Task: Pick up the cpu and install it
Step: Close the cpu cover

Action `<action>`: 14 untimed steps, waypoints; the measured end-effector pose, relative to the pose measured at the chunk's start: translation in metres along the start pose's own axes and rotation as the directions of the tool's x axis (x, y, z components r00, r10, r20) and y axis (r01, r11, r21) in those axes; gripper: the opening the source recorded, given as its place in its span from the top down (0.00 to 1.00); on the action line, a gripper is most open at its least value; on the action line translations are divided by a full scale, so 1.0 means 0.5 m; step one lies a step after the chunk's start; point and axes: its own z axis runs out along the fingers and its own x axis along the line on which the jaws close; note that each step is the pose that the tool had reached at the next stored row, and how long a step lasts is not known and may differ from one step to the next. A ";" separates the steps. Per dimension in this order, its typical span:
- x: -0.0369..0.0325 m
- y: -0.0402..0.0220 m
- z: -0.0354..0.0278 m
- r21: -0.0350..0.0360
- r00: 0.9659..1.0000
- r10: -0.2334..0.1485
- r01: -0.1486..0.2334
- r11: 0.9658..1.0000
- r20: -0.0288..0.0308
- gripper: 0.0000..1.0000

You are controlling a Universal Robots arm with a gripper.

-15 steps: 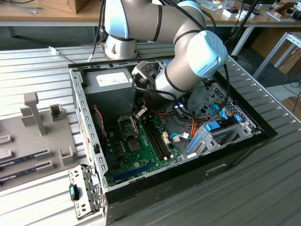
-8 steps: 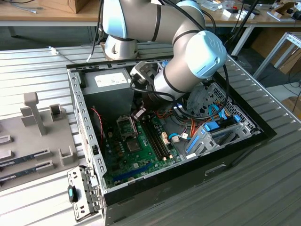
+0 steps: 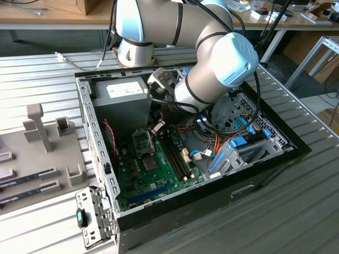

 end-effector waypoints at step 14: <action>0.002 0.004 -0.019 -0.007 1.000 -0.007 0.007 1.000 0.003 0.89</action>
